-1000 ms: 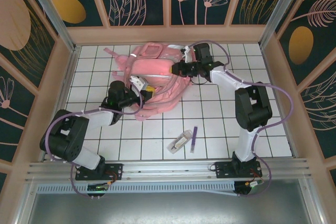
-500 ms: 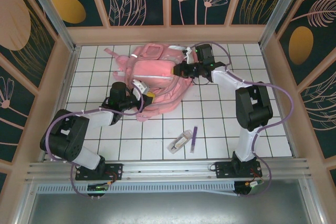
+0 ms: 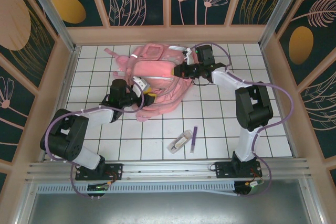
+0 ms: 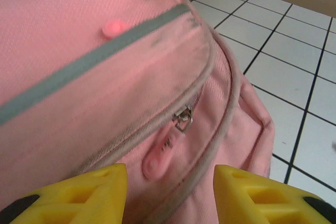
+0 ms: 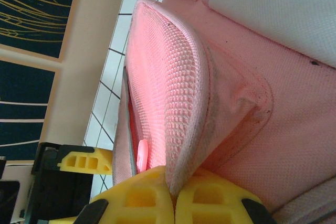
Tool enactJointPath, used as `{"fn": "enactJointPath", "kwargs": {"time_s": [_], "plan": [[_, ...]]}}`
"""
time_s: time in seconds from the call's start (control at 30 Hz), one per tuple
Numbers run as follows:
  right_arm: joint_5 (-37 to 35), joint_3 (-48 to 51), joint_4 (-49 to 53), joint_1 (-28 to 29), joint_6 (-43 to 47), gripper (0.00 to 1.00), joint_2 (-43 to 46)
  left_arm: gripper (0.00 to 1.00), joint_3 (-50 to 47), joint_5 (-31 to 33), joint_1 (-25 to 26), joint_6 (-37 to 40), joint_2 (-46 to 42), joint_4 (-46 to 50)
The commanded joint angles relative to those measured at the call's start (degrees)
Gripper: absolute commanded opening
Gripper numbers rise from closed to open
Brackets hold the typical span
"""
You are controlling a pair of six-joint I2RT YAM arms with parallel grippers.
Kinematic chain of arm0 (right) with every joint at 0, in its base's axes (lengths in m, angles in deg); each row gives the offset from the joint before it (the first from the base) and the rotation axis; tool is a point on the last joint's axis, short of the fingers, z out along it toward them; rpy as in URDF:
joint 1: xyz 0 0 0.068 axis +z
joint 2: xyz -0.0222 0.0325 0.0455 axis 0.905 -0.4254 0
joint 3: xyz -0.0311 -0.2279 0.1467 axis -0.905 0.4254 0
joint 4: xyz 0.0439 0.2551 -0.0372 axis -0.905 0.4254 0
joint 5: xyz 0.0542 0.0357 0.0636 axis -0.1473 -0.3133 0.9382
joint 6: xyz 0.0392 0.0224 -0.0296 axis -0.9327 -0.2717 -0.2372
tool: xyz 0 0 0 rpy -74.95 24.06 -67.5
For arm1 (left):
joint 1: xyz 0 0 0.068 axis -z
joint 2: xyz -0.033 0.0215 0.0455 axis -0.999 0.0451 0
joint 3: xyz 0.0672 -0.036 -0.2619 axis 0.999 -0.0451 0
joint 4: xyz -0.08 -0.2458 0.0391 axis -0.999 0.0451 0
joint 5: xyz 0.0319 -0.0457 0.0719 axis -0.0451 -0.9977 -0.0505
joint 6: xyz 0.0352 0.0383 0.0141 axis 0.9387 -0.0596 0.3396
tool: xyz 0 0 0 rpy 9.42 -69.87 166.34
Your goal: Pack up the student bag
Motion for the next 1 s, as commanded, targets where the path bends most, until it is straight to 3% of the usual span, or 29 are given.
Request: {"fn": "enactJointPath", "kwargs": {"time_s": [0.0, 0.27, 0.37, 0.67, 0.83, 0.9, 0.97], "plan": [[4.9, -0.6, -6.3, -0.2, 1.3, 0.00, 3.1, 0.43, 1.7, -3.0, -0.2, 2.9, 1.2, -0.7], [5.3, -0.2, -7.8, 0.0, 0.5, 0.00, 3.3, 0.43, 4.2, -2.3, 1.8, 8.7, 5.1, 2.4], [5.4, -0.3, -8.0, 0.2, 0.4, 0.00, 3.4, 0.43, 4.5, 1.2, 2.0, 7.5, 6.0, -0.2], [6.1, -0.2, -8.4, 1.6, 0.1, 0.00, 3.6, 0.43, 7.8, 1.9, 2.8, 9.3, 8.8, -2.1], [6.1, 0.3, -9.8, 2.4, -1.2, 0.00, 3.7, 0.21, 8.9, -0.9, 2.9, 10.1, 10.3, -1.9], [5.9, 0.3, -9.9, 2.5, -1.3, 0.00, 3.8, 0.07, 8.5, 0.1, 2.9, 9.8, 11.8, -2.5], [5.4, 0.3, -9.1, 2.3, -0.8, 0.00, 4.0, 0.00, 8.1, 1.6, 2.9, 9.0, 11.4, -2.4]]}}
